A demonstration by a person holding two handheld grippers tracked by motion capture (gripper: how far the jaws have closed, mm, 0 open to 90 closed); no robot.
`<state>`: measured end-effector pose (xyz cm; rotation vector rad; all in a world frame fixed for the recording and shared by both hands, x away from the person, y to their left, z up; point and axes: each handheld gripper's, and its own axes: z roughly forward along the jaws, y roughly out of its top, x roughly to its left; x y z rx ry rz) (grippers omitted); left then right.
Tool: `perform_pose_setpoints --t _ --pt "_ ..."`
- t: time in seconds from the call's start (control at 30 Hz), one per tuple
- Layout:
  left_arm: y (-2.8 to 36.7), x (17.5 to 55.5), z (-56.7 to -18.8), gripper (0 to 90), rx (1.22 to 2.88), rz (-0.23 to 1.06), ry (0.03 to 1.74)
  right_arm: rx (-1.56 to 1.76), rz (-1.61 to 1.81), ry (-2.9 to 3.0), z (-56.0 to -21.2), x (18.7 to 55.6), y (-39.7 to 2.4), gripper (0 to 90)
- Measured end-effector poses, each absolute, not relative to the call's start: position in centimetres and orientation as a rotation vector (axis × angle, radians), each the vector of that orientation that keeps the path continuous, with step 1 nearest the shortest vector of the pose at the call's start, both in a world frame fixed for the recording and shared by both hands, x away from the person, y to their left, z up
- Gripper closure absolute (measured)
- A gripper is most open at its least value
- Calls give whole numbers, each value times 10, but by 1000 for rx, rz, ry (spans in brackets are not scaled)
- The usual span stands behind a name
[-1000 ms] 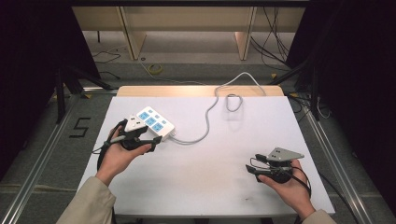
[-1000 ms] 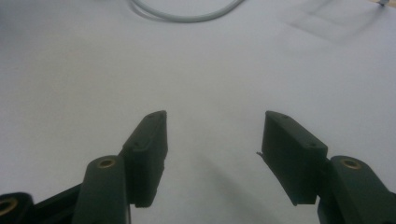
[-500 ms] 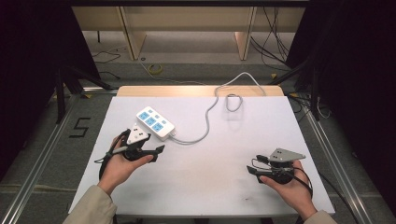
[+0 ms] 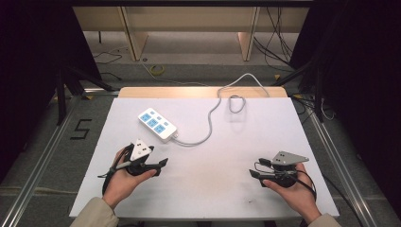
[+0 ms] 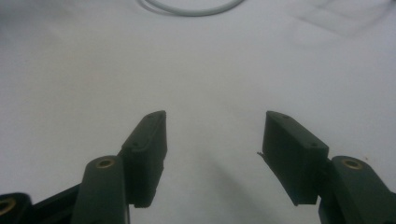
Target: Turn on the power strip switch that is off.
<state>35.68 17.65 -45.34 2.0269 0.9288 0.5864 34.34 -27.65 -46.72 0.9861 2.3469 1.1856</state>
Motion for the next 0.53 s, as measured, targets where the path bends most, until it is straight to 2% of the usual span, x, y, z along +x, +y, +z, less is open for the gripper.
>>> perform_pose_setpoints --t 0.53 --pt "184 348 -471 222 2030 612 975 983 1195 2362 -470 343 -273 408"
